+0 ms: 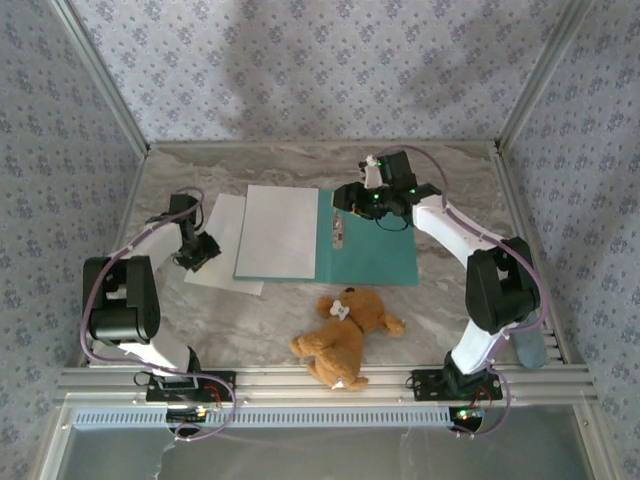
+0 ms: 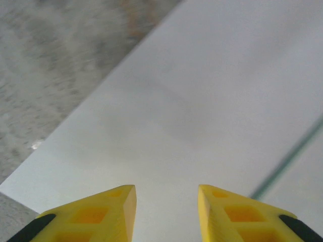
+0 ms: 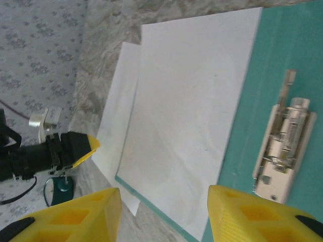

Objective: Put the files into the folder

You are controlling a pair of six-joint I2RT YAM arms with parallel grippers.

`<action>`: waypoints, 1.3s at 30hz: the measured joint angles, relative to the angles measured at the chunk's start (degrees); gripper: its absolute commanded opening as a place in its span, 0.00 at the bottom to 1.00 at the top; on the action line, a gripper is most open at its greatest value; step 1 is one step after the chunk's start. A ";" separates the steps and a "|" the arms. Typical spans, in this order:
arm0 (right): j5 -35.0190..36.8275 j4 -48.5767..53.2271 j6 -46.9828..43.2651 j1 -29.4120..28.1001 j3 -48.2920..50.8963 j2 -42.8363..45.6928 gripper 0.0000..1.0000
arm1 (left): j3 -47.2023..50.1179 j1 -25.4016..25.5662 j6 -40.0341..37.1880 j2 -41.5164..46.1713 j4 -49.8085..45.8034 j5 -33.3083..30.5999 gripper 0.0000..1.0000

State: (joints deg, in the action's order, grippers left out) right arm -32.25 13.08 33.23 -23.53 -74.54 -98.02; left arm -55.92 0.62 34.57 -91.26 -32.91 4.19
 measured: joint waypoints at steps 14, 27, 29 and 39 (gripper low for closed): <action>-0.15 -7.89 1.18 -8.74 0.02 -0.02 0.51 | -16.96 -0.57 -11.15 -16.02 4.52 8.31 0.39; 0.48 -8.98 4.98 -12.50 -1.84 -4.83 0.61 | -15.78 -5.38 -7.65 -19.28 6.21 6.67 0.37; 0.55 -8.59 5.90 -12.90 -3.41 -6.36 0.61 | -14.03 -6.97 -6.93 -17.94 6.21 6.21 0.37; 2.12 -5.27 9.57 -16.37 -14.93 -15.08 0.70 | -3.13 -17.57 -3.39 -9.64 8.09 5.33 0.39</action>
State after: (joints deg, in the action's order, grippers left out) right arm -30.13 7.81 42.81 -39.90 -89.47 -113.10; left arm -59.05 -16.95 31.18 -100.90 -24.82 9.52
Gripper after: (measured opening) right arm 0.701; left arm 0.383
